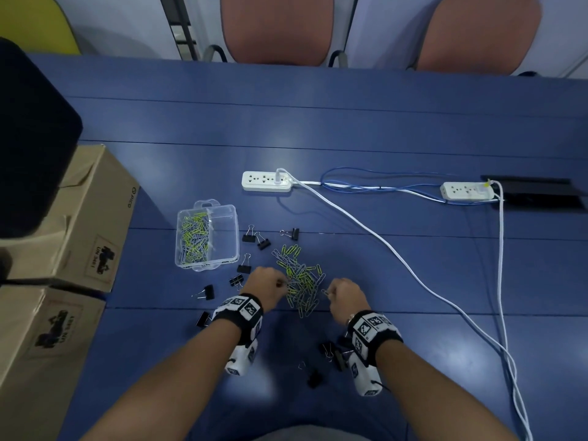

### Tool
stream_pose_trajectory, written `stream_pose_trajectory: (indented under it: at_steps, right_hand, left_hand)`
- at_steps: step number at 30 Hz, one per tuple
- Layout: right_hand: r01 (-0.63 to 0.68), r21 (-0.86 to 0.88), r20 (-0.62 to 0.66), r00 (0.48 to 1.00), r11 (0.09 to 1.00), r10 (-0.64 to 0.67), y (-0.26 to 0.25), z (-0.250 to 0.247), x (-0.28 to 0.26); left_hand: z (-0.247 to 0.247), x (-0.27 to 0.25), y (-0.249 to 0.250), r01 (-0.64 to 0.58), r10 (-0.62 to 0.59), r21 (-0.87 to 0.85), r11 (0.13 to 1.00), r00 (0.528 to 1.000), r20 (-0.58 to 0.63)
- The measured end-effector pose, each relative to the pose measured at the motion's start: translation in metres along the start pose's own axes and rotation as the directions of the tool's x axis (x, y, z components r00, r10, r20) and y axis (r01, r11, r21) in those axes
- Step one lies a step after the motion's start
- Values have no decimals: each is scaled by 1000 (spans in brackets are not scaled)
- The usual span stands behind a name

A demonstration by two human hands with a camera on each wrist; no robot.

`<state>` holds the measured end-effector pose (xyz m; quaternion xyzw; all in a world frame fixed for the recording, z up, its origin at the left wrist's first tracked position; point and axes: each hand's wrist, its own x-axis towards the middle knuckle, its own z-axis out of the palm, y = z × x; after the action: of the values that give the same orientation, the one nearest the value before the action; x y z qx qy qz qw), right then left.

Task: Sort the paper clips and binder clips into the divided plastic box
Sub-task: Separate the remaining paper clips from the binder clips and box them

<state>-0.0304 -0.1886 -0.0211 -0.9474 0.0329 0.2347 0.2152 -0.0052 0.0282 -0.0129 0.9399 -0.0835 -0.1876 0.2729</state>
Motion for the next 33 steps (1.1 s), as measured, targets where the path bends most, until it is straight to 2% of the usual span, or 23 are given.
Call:
stream_pose_trajectory:
  at_steps: [5, 8, 11, 16, 19, 21, 26, 33]
  right_hand:
    - [-76, 248, -123, 986, 966, 109, 1, -8, -1]
    - [-43, 362, -145, 984, 931, 102, -8, -13, 0]
    - [10, 393, -154, 987, 919, 55, -25, -16, 0]
    - [77, 395, -153, 988, 915, -17, -60, -12, 2]
    - [108, 398, -137, 989, 911, -57, -81, -7, 7]
    - [135, 392, -133, 987, 910, -89, -94, -3, 12]
    - [219, 335, -137, 974, 916, -183, -128, 0, 29]
    - [281, 326, -103, 960, 903, -262, -205, -9, 74]
  left_hand:
    - [-8, -6, -3, 106, -142, -250, 963, 981, -129]
    - [-21, -11, -10, 129, -198, -323, 938, 961, -192]
    - [-45, -13, -25, 146, -238, -343, 928, 941, -241]
    - [-100, -17, -61, 185, -333, -376, 908, 863, -380]
    - [-127, -17, -86, 243, -411, -390, 888, 800, -438]
    - [-140, -15, -103, 310, -458, -369, 876, 774, -437]
    - [-151, -2, -124, 421, -496, -267, 867, 787, -367]
    - [-141, 12, -143, 424, -459, -189, 886, 860, -224]
